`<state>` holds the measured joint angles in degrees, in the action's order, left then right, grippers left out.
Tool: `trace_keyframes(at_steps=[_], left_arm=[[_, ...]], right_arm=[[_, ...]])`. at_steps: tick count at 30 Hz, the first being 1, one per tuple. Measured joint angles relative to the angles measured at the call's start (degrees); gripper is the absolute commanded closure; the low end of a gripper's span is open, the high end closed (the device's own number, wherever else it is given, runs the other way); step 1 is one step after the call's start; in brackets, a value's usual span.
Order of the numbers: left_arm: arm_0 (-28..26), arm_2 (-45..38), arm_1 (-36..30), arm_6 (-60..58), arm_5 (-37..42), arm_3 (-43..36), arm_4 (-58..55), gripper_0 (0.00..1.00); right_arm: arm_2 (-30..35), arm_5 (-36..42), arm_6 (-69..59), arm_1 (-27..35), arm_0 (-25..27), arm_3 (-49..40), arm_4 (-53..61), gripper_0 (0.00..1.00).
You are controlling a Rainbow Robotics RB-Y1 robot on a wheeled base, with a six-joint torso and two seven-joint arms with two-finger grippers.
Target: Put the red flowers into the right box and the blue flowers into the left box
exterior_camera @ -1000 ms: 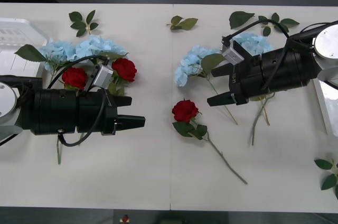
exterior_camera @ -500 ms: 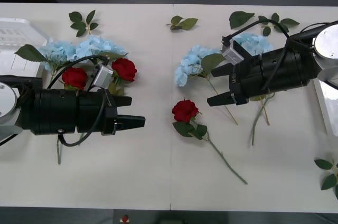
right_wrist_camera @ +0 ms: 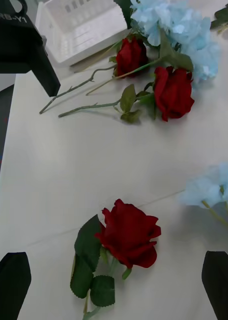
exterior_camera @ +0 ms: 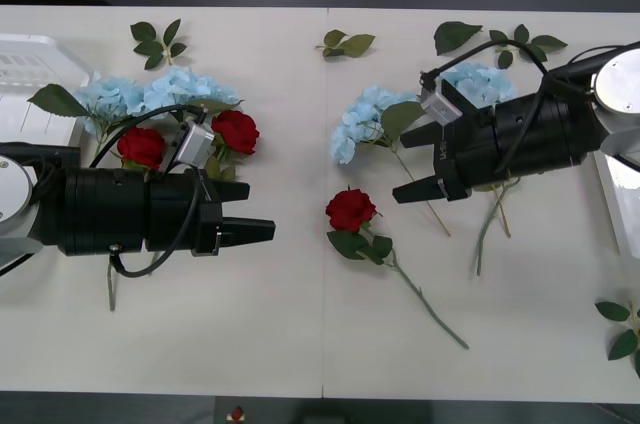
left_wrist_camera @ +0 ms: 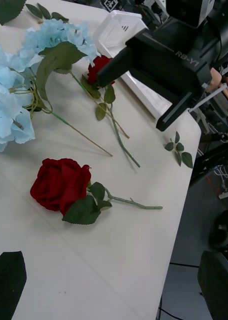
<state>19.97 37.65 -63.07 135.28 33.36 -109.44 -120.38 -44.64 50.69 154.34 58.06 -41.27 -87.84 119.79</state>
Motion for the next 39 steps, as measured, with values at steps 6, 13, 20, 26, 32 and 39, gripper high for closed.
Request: trace_keyframes(at_steps=[6, 13, 20, 26, 32, 39], left_arm=[[-0.59, 0.42, 0.32, 0.0, 0.0, 0.15, 0.02, 0.0], [-2.99, 0.41, 1.6, 0.0, -0.01, 0.43, -2.79, 0.0], [0.4, -2.02, -4.31, -0.01, 2.14, 6.21, -6.91, 0.0], [7.14, -1.95, -6.02, -0.01, 10.04, 24.8, -5.01, 0.0], [15.13, -2.15, -5.99, -0.02, 18.25, 37.75, 6.61, 0.0], [17.44, -8.58, -5.83, -0.02, 21.3, 42.01, 20.08, 0.0]], right_arm=[[-1.04, 2.05, 0.0, 1.64, 0.68, 0.01, 0.11, 0.0], [-1.05, 7.54, -12.44, 9.38, -4.35, 0.01, 0.0, 0.0], [-1.04, 11.9, -64.07, 15.41, -8.54, 2.98, -5.51, 0.0], [-1.04, 15.63, -91.81, 17.09, -9.12, 8.52, -14.46, 0.0], [-0.66, 15.55, -93.68, 15.16, -9.12, 17.74, -19.94, 0.0], [3.67, 15.53, -93.75, 7.04, -9.09, 27.72, -28.03, 0.0]])
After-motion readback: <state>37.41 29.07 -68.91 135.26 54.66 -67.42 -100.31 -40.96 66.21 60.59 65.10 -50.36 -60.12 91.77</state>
